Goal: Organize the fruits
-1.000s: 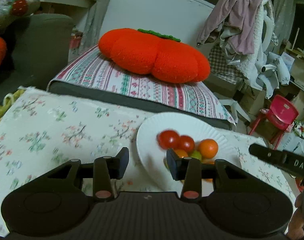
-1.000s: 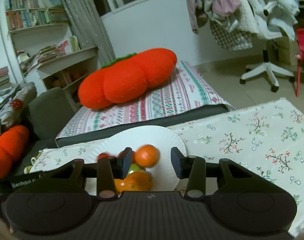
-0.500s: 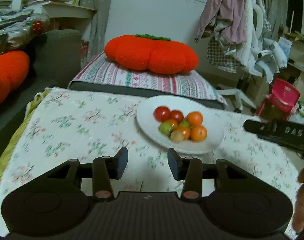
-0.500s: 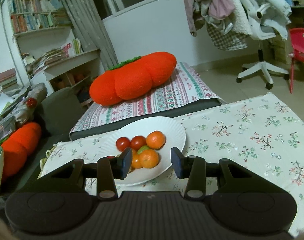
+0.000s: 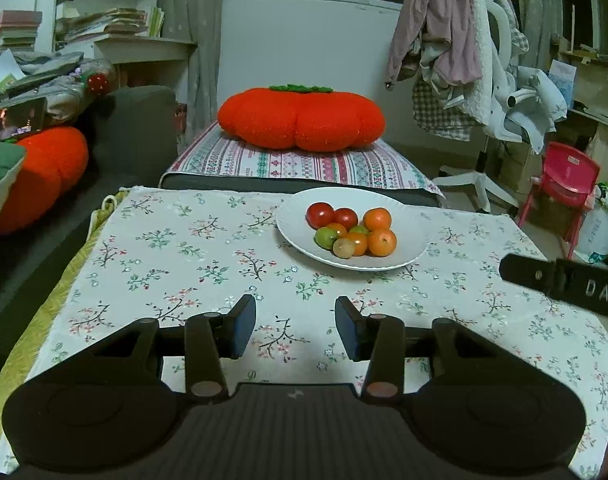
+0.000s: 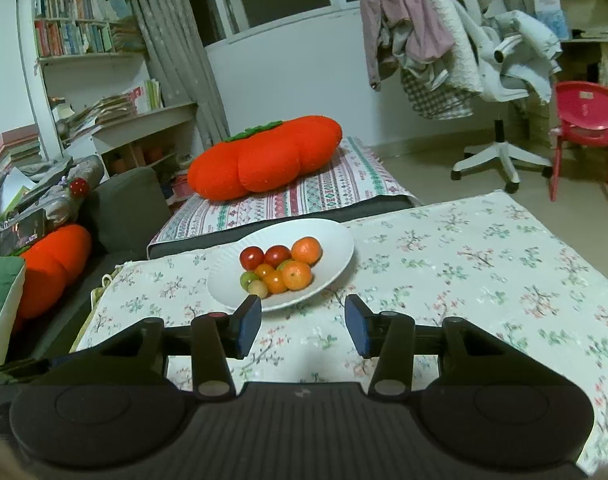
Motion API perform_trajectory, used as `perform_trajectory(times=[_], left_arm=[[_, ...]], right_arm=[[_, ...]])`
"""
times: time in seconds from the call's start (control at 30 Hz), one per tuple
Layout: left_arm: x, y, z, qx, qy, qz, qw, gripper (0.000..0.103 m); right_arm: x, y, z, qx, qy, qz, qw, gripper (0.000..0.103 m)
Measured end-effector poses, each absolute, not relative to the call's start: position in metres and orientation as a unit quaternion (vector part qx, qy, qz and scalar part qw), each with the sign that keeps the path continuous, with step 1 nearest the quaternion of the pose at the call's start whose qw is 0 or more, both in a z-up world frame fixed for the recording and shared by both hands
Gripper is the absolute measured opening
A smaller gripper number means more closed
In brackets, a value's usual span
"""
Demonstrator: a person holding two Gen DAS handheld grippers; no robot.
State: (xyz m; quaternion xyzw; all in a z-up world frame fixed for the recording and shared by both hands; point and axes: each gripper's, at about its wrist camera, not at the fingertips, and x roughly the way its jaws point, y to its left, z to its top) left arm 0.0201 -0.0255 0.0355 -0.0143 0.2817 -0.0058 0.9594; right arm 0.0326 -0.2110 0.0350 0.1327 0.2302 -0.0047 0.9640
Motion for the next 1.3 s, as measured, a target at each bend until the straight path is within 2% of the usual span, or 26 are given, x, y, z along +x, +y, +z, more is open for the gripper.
perform_trajectory(times=[0.3, 0.4, 0.5, 0.53, 0.57, 0.67, 0.73, 0.83, 0.9, 1.3], left_arm=[[-0.001, -0.034, 0.036, 0.004, 0.266, 0.005, 0.964, 0.034], [0.0, -0.033, 0.034, 0.002, 0.267, 0.004, 0.964, 0.035], [0.001, -0.031, 0.032, 0.003, 0.267, 0.007, 0.964, 0.04], [0.002, -0.03, 0.031, 0.003, 0.268, 0.008, 0.963, 0.042], [0.003, -0.029, 0.03, 0.002, 0.269, 0.009, 0.963, 0.043], [0.003, -0.026, 0.029, 0.001, 0.266, 0.015, 0.964, 0.055], [0.002, -0.024, 0.03, 0.002, 0.263, 0.019, 0.965, 0.07], [0.001, -0.02, 0.031, 0.0, 0.255, 0.026, 0.967, 0.083], [0.001, -0.017, 0.032, -0.004, 0.252, 0.03, 0.967, 0.085], [0.002, -0.023, 0.029, 0.011, 0.266, 0.013, 0.964, 0.085]], right_arm=[[0.01, -0.197, 0.032, 0.107, 0.218, -0.025, 0.97, 0.048], [0.009, -0.196, 0.031, 0.104, 0.214, -0.036, 0.971, 0.056], [0.007, -0.195, 0.028, 0.098, 0.209, -0.048, 0.972, 0.071], [0.006, -0.195, 0.027, 0.096, 0.207, -0.054, 0.972, 0.083], [0.007, -0.195, 0.026, 0.095, 0.203, -0.062, 0.973, 0.09], [0.007, -0.195, 0.024, 0.088, 0.197, -0.076, 0.974, 0.103], [0.008, -0.194, 0.023, 0.082, 0.198, -0.083, 0.973, 0.103], [0.009, -0.192, 0.021, 0.075, 0.205, -0.075, 0.973, 0.103], [0.01, -0.189, 0.02, 0.065, 0.212, -0.072, 0.973, 0.103], [0.009, -0.183, 0.019, 0.044, 0.226, -0.066, 0.971, 0.103]])
